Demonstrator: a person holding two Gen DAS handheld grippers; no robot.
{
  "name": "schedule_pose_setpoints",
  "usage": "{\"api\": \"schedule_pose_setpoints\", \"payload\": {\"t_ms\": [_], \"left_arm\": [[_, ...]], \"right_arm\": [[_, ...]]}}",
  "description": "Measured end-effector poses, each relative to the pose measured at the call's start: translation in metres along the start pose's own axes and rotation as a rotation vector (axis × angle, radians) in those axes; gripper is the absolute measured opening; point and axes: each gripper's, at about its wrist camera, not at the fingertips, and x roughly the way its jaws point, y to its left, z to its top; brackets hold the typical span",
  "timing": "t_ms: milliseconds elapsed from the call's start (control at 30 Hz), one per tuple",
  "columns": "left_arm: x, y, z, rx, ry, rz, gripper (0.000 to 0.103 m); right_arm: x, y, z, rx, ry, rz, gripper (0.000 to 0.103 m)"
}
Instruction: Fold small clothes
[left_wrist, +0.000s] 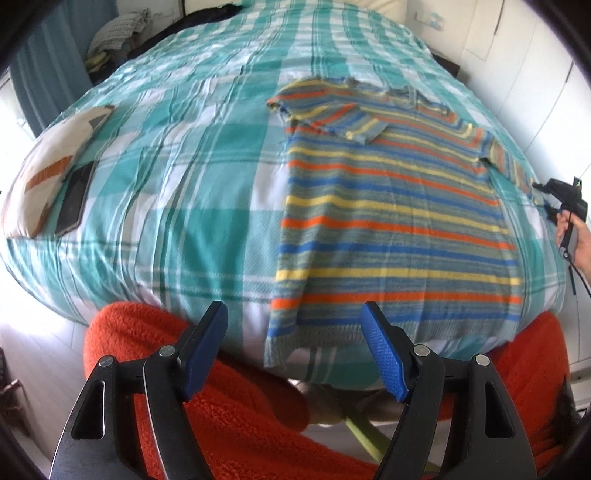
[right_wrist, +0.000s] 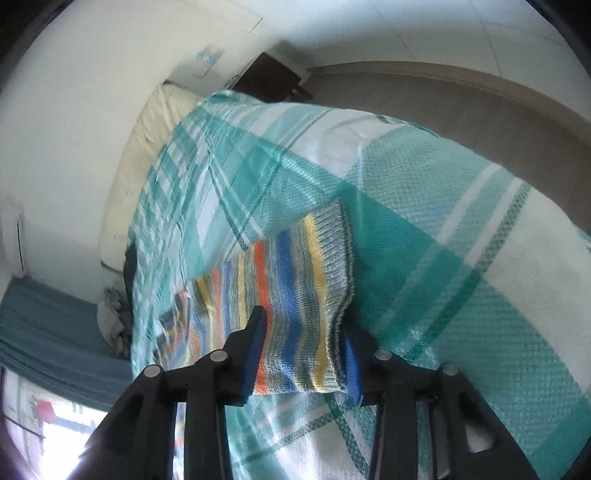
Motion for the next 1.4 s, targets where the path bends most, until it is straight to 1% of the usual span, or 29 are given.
{"api": "schedule_pose_setpoints", "payload": {"t_ms": [33, 67, 100, 133, 167, 233, 400, 433, 500, 533, 567, 633, 667, 733, 800, 867, 900, 933, 967, 1000, 1067, 1100, 1133, 1167, 1233, 1267, 1333, 1367, 1400], "left_arm": [[0.004, 0.003, -0.002, -0.010, 0.012, 0.006, 0.076], [0.005, 0.004, -0.003, -0.015, 0.014, 0.010, 0.076], [0.005, 0.004, -0.003, -0.017, 0.014, 0.014, 0.076], [0.005, 0.005, -0.004, -0.020, 0.014, 0.021, 0.076], [0.007, 0.006, -0.004, -0.023, 0.015, 0.025, 0.076], [0.008, 0.008, -0.004, -0.024, 0.018, 0.032, 0.076], [0.016, 0.011, 0.002, 0.028, 0.024, 0.067, 0.076], [0.015, 0.011, 0.009, 0.057, 0.014, 0.080, 0.076], [0.010, 0.011, 0.028, 0.098, -0.029, 0.093, 0.076], [0.007, 0.011, 0.035, 0.110, -0.046, 0.092, 0.076], [0.002, 0.009, 0.050, 0.131, -0.083, 0.086, 0.076], [-0.004, 0.002, 0.076, 0.172, -0.144, 0.055, 0.077], [-0.004, -0.008, 0.094, 0.212, -0.181, 0.023, 0.078], [0.006, -0.028, 0.123, 0.295, -0.200, -0.031, 0.081], [0.032, -0.058, 0.151, 0.407, -0.174, -0.068, 0.081], [0.072, -0.092, 0.174, 0.524, -0.116, -0.104, 0.081], [0.088, -0.103, 0.181, 0.559, -0.096, -0.097, 0.081], [0.117, -0.118, 0.192, 0.594, -0.061, -0.062, 0.081], [0.134, -0.121, 0.199, 0.598, -0.037, -0.037, 0.081], [0.151, -0.122, 0.206, 0.587, -0.008, -0.013, 0.081], [0.193, -0.114, 0.221, 0.481, 0.090, 0.018, 0.078], [0.200, -0.105, 0.223, 0.413, 0.111, -0.018, 0.067], [0.200, -0.095, 0.227, 0.349, 0.104, -0.049, 0.033], [0.195, -0.086, 0.232, 0.303, 0.092, -0.056, 0.004], [0.173, -0.058, 0.246, 0.194, 0.037, -0.108, 0.003], [0.162, -0.042, 0.252, 0.151, -0.003, -0.105, 0.003], [0.142, 0.002, 0.266, 0.024, -0.063, -0.075, 0.003], [0.132, 0.046, 0.276, -0.106, -0.088, -0.041, 0.003], [0.129, 0.069, 0.281, -0.167, -0.098, -0.010, 0.003]], "right_arm": [[0.000, 0.008, 0.000, -0.058, -0.001, -0.070, 0.002], [-0.004, 0.015, 0.000, -0.104, -0.022, -0.137, 0.002], [-0.011, 0.014, 0.002, -0.120, -0.045, -0.165, 0.002], [-0.015, 0.010, 0.004, -0.122, -0.064, -0.196, 0.002], [-0.016, 0.003, 0.004, -0.120, -0.069, -0.265, 0.001], [-0.015, -0.013, 0.002, -0.092, -0.056, -0.272, 0.000], [-0.016, -0.007, -0.004, -0.119, -0.087, -0.298, 0.001], [-0.019, -0.008, -0.004, -0.120, -0.092, -0.285, 0.009], [-0.027, -0.008, -0.007, -0.134, -0.100, -0.264, 0.034], [-0.035, -0.006, -0.010, -0.154, -0.126, -0.274, 0.062], [-0.048, -0.003, -0.016, -0.187, -0.171, -0.312, 0.076], [-0.072, 0.004, -0.033, -0.260, -0.248, -0.404, 0.077], [-0.082, 0.007, -0.042, -0.295, -0.252, -0.407, 0.077], [-0.097, 0.010, -0.064, -0.337, -0.233, -0.370, 0.077], [-0.109, 0.015, -0.091, -0.366, -0.200, -0.313, 0.077], [-0.118, 0.020, -0.123, -0.379, -0.162, -0.241, 0.077], [-0.122, 0.022, -0.136, -0.381, -0.149, -0.212, 0.077], [-0.125, 0.025, -0.149, -0.382, -0.139, -0.183, 0.077], [-0.128, 0.028, -0.162, -0.383, -0.133, -0.156, 0.077], [-0.131, 0.031, -0.176, -0.385, -0.133, -0.131, 0.077], [-0.134, 0.036, -0.198, -0.395, -0.134, -0.103, 0.077], [-0.134, 0.038, -0.206, -0.409, -0.126, -0.096, 0.077], [-0.133, 0.039, -0.214, -0.434, -0.114, -0.099, 0.077], [-0.131, 0.040, -0.219, -0.461, -0.099, -0.108, 0.077], [-0.127, 0.041, -0.225, -0.500, -0.081, -0.130, 0.077], [-0.128, 0.039, -0.224, -0.494, -0.084, -0.129, 0.077], [-0.127, 0.036, -0.223, -0.475, -0.082, -0.120, 0.077], [-0.126, 0.035, -0.223, -0.469, -0.083, -0.126, 0.077], [-0.124, 0.034, -0.225, -0.467, -0.081, -0.127, 0.077]]}}
